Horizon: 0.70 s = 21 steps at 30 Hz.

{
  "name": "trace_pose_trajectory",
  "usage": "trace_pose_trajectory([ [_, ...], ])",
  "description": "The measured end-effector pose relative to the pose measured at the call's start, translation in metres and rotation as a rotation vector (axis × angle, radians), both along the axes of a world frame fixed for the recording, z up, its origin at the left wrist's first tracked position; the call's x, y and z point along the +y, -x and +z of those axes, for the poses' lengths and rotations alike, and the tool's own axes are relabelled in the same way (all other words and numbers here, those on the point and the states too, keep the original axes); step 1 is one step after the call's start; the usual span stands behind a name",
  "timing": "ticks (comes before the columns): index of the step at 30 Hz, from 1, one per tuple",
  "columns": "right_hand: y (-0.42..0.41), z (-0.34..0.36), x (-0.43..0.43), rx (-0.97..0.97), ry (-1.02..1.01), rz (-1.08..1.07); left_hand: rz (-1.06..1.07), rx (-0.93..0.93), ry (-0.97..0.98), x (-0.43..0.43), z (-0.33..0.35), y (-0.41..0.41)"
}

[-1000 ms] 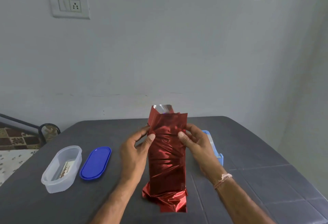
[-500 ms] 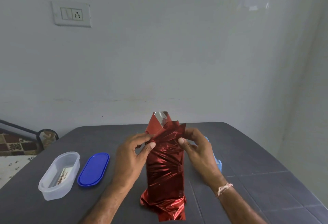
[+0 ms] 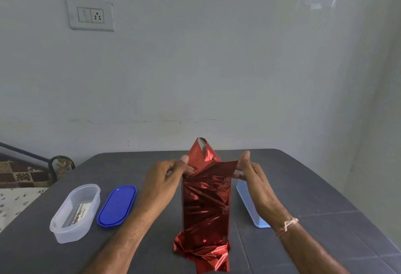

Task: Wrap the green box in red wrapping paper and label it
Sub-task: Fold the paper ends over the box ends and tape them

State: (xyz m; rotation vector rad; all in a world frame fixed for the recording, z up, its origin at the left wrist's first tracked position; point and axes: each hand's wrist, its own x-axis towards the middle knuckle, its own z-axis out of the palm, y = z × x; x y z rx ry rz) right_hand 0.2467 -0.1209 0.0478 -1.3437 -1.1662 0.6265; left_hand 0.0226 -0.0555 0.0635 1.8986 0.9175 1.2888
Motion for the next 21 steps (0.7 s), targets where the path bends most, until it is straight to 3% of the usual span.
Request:
trace_pose_trajectory([
  [7,0.004,0.037,-0.006,-0.117,-0.128,0.138,-0.019,0.130,-0.034,0.009,0.011,-0.002],
  [15,0.005,0.057,-0.008,-0.401,-0.061,0.321,-0.064,0.257,-0.028,0.012,0.018,-0.003],
  [21,0.003,0.047,-0.014,-0.292,-0.149,0.282,-0.098,0.220,-0.022,0.014,0.016,0.000],
])
